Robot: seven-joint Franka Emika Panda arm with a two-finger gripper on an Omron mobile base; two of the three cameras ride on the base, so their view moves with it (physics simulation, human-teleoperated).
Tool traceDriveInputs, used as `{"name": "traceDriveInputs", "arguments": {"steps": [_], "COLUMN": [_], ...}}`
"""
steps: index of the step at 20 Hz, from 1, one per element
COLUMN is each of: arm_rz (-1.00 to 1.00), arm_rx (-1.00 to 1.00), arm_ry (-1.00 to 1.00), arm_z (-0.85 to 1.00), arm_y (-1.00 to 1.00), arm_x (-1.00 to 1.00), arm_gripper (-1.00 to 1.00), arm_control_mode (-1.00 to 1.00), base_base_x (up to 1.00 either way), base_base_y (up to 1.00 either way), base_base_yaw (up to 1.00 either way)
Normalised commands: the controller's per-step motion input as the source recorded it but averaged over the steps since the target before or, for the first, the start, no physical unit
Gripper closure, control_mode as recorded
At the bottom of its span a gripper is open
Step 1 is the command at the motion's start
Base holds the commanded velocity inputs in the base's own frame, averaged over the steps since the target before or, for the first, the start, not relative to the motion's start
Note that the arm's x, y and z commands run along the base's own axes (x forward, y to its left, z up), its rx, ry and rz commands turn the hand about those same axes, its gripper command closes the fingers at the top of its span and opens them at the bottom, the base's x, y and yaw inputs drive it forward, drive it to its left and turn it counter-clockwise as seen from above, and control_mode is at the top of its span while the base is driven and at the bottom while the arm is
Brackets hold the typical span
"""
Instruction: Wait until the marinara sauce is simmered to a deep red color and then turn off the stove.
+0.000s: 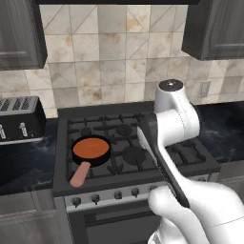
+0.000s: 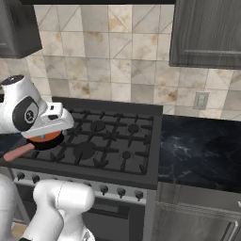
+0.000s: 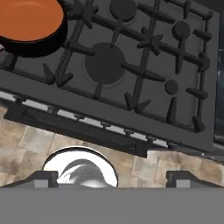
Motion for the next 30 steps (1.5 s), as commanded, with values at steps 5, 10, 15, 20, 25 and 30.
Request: {"name": "traceDriveInputs", "arguments": {"steps": [5, 10, 15, 20, 25, 30], "arm_rz": [0.26, 0.17, 0.08, 0.01, 0.00, 0.00], "arm_rx": [-0.23, -0.07, 0.00, 0.00, 0.00, 0.00], "arm_ry": [-0.10, -0.22, -0.33, -0.15, 0.00, 0.00], "arm_z": [-0.18, 0.00, 0.00, 0.00, 0.00, 0.00], "arm_y": [0.74, 0.29, 0.00, 0.00, 0.00, 0.00], "arm_x": [-0.95, -0.58, -0.40, -0.17, 0.00, 0.00], "arm_gripper": [-1.00, -1.00, -1.00, -1.00, -1.00, -1.00], "arm_control_mode": [-1.00, -1.00, -1.00, -1.00, -1.00, -1.00], "base_base_x": [0.00, 0.00, 0.00, 0.00, 0.00, 0.00], "base_base_y": [0.00, 0.00, 0.00, 0.00, 0.00, 0.00], "base_base_yaw": [0.00, 0.00, 0.00, 0.00, 0.00, 0.00]}}
